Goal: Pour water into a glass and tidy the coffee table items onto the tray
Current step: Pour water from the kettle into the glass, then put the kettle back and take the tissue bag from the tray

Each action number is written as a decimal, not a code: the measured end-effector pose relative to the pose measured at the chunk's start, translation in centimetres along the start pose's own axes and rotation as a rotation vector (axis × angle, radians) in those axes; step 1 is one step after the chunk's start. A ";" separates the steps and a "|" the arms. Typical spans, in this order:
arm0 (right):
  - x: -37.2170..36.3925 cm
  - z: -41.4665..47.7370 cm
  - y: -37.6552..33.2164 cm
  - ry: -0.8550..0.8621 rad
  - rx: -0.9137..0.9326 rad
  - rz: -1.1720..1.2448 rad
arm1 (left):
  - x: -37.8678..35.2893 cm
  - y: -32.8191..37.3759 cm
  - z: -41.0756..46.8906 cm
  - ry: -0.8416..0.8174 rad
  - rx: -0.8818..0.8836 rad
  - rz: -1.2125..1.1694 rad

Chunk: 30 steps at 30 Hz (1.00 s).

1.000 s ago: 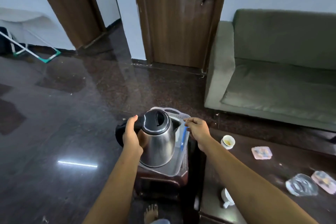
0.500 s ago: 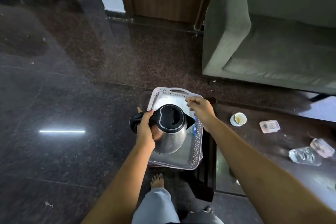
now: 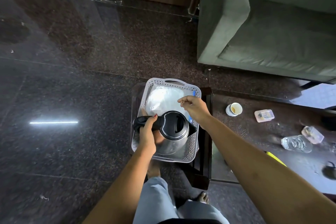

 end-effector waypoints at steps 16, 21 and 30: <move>0.0 0.2 1.8 0.009 -0.069 -0.043 | 3.3 0.5 -0.5 0.152 -0.002 0.358; -0.4 0.5 2.9 0.007 -0.132 -0.047 | 7.0 2.5 -3.3 0.486 -0.299 0.314; -0.5 2.9 5.0 -0.021 -0.219 -0.135 | -2.1 11.9 3.5 -0.007 -0.451 0.952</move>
Point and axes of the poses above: each hand's wrist, its own z-axis towards the middle knuckle, its own x-axis out of the back of the hand, y = z × x, the point moved 5 cm from there along z, towards the middle knuckle, and after that the axes turned 1 degree about -y, right-handed, at the moved point
